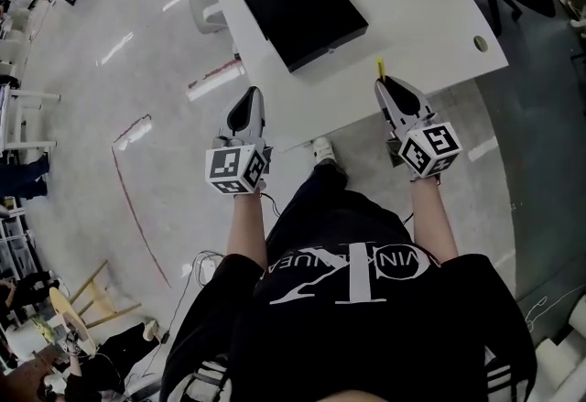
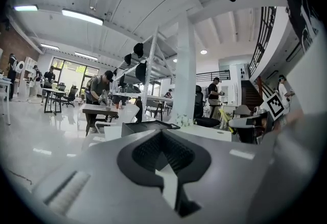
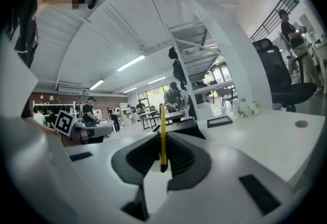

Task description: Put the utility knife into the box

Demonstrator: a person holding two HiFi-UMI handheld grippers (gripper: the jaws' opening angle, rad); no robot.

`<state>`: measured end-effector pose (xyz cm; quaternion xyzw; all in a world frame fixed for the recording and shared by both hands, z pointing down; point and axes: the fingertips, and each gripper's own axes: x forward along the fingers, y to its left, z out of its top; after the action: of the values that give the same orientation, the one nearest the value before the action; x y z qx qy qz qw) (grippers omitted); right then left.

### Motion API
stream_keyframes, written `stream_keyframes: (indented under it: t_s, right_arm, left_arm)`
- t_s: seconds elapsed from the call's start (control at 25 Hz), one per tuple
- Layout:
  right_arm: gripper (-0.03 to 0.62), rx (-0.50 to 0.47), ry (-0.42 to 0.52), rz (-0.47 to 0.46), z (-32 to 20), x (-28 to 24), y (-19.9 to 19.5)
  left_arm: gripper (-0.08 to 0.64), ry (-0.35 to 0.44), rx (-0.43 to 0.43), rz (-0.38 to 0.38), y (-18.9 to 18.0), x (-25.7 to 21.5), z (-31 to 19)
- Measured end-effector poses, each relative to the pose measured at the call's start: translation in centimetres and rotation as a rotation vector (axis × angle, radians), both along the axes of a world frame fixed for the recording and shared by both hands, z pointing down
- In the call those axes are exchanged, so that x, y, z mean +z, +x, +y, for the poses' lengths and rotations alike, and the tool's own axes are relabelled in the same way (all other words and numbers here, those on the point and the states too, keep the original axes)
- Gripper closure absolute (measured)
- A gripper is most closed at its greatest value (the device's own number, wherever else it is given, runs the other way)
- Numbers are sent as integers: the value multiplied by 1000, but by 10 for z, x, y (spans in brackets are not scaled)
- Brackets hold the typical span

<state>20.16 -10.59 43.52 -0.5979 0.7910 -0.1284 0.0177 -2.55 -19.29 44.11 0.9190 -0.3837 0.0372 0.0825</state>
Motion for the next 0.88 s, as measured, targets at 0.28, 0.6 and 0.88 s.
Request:
stream_keyframes:
  t_s: [0.28, 0.6, 0.88]
  right_arm:
    - [538, -94, -32, 23, -54, 2, 2]
    - [538, -226, -92, 87, -105, 12, -17]
    - [538, -308, -139, 164, -139, 20, -30]
  left_arm:
    - [549, -20, 4, 3, 27, 6, -47]
    - [549, -49, -34, 12, 29, 14, -94]
    - [549, -64, -61, 29, 25, 22, -125]
